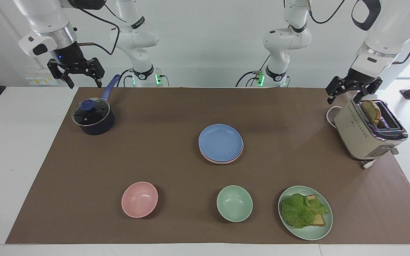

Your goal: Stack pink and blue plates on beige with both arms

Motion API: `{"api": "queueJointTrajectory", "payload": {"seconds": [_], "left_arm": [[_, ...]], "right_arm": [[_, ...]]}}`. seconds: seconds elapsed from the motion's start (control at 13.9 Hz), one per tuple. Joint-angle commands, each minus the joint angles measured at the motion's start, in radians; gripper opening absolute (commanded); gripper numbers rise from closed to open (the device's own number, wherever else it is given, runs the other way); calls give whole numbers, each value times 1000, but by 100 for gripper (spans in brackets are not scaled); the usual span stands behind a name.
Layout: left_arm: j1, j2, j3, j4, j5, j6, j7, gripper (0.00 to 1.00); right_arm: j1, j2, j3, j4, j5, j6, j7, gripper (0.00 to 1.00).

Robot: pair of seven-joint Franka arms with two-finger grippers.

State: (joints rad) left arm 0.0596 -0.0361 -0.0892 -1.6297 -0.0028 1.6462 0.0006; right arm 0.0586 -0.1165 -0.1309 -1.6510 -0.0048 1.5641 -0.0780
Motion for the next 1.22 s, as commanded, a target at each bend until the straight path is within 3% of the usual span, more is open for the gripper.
{"api": "queueJointTrajectory", "payload": {"seconds": [0.0, 1.15], "left_arm": [[8, -5, -6, -2, 10, -14, 5, 100], [9, -5, -4, -2, 10, -14, 5, 100]], "right_arm": [[1, -25, 11, -26, -21, 1, 0, 100], [3, -31, 11, -49, -21, 8, -23, 100]]}}
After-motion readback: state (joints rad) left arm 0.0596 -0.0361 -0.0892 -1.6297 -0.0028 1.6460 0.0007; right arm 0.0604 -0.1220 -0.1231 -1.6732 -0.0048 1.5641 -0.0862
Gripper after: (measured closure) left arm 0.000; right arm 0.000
